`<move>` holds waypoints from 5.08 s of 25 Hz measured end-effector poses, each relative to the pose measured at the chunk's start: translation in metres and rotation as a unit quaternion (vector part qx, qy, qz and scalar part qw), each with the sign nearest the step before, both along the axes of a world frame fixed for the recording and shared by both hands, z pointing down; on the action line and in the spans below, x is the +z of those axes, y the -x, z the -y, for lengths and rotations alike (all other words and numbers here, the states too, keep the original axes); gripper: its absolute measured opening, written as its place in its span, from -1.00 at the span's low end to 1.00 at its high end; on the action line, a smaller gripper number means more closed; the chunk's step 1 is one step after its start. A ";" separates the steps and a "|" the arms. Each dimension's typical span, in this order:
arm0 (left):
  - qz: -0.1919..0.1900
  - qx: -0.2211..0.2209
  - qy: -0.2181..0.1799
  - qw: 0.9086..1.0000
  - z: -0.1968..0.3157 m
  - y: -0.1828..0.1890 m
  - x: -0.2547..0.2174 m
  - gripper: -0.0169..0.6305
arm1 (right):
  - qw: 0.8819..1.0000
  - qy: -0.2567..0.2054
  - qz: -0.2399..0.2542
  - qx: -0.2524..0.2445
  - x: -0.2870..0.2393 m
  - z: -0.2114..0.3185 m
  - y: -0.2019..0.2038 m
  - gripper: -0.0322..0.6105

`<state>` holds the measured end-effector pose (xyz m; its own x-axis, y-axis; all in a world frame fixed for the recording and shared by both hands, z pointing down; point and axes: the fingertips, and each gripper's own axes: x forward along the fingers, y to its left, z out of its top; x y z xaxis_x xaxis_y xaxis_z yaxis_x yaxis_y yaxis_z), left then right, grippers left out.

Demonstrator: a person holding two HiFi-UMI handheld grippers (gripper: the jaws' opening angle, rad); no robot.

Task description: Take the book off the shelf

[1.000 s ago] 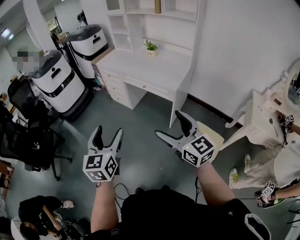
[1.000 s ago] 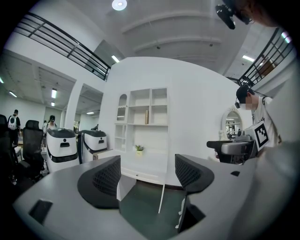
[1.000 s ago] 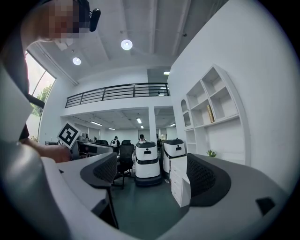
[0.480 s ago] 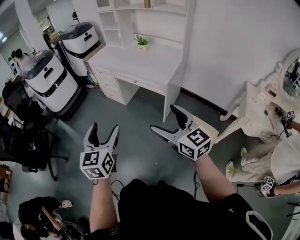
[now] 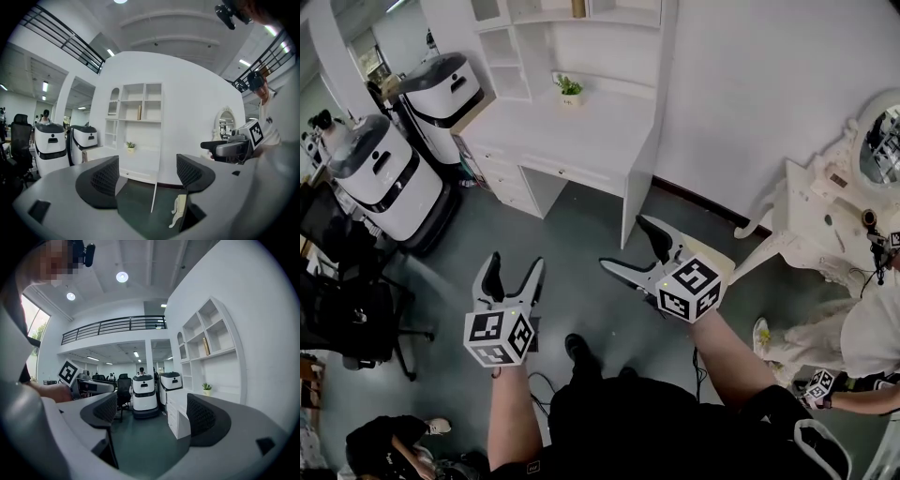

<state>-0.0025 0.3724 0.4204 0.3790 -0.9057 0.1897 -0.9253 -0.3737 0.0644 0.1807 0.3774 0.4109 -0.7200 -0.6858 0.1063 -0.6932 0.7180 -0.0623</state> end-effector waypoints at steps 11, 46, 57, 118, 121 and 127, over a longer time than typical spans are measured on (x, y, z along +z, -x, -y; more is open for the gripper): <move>-0.003 0.024 -0.002 1.000 0.117 0.053 0.005 0.17 | 0.999 0.011 -0.028 0.011 0.006 0.110 0.061 0.49; 0.054 0.075 0.058 0.994 0.386 0.134 0.043 0.16 | 0.999 0.034 0.024 0.027 0.030 0.387 0.143 0.49; 0.048 0.077 0.062 0.994 0.558 0.077 0.026 0.16 | 0.998 0.053 0.025 0.018 0.035 0.550 0.097 0.49; 0.058 0.428 0.000 0.902 0.975 0.019 -0.019 0.16 | 0.877 -0.005 0.002 0.481 -0.057 0.886 -0.001 0.48; 0.066 0.447 0.000 0.892 0.994 0.034 -0.021 0.16 | 0.861 -0.020 0.011 0.509 -0.078 0.897 0.019 0.48; 0.059 0.474 -0.015 0.879 1.004 0.026 -0.052 0.16 | 0.857 -0.023 -0.016 0.515 -0.114 0.913 0.034 0.48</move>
